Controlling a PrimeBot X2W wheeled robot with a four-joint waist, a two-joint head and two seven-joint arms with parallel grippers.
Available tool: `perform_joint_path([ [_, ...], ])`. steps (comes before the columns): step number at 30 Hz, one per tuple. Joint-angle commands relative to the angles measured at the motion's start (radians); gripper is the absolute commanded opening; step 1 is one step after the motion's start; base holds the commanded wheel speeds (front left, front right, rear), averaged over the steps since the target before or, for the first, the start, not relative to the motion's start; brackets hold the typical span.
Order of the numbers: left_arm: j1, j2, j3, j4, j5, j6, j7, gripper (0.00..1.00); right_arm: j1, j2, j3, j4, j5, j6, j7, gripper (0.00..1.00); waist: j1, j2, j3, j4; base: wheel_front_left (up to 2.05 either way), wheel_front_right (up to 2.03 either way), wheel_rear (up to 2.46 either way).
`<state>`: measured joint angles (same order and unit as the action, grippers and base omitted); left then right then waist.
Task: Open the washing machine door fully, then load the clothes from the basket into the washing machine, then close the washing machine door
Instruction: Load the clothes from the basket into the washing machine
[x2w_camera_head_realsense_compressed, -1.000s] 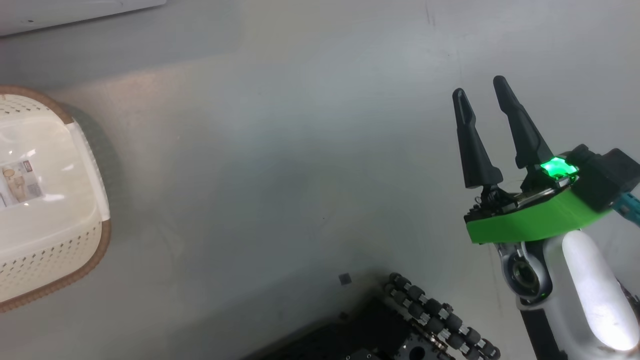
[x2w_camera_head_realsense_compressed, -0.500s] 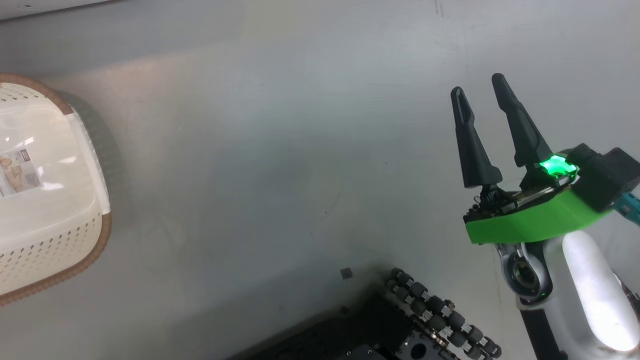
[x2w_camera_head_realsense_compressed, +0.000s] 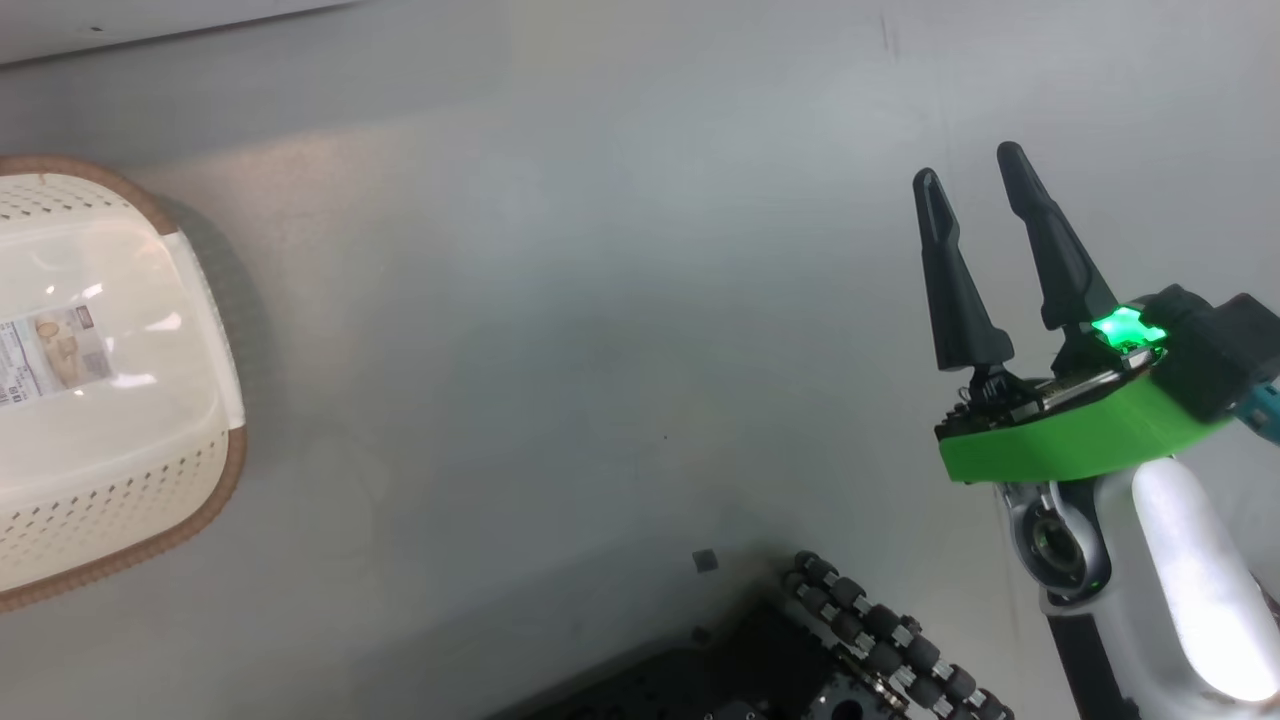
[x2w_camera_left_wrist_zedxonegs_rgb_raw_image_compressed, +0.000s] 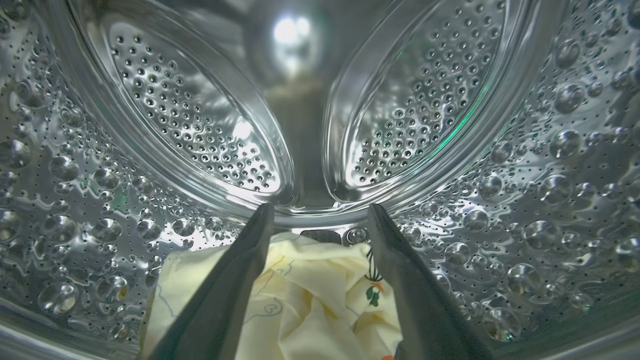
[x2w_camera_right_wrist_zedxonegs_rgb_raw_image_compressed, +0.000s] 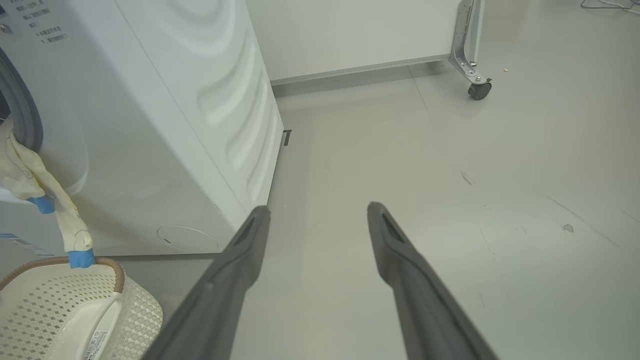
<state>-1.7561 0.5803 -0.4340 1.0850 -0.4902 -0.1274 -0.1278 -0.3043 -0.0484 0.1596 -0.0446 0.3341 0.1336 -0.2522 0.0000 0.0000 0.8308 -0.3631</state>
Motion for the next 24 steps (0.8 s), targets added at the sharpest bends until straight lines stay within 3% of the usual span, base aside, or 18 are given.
perform_joint_path([
  [1, -0.008, 0.031, -0.006, -0.03, -0.014, -0.003, -0.009, 1.0, 0.012, -0.002, 0.005, -0.025, -0.01, -0.003, -0.01, 1.0, 0.0, 0.0, -0.014, 0.01, 0.0, 0.0, 0.0],
  [17, 0.239, -0.048, -0.131, -0.089, -0.22, -0.003, -0.081, 1.0, 0.042, -0.002, -0.069, -0.023, -0.117, -0.003, -0.01, 1.0, 0.0, 0.0, -0.19, 0.134, 0.0, 0.0, 0.0],
  [24, 0.431, -0.088, -0.179, -0.18, -0.322, -0.003, -0.119, 1.0, 0.08, -0.024, -0.098, -0.015, -0.138, -0.003, -0.01, 1.0, 0.0, 0.0, -0.31, 0.211, 0.0, 0.0, 0.0],
])
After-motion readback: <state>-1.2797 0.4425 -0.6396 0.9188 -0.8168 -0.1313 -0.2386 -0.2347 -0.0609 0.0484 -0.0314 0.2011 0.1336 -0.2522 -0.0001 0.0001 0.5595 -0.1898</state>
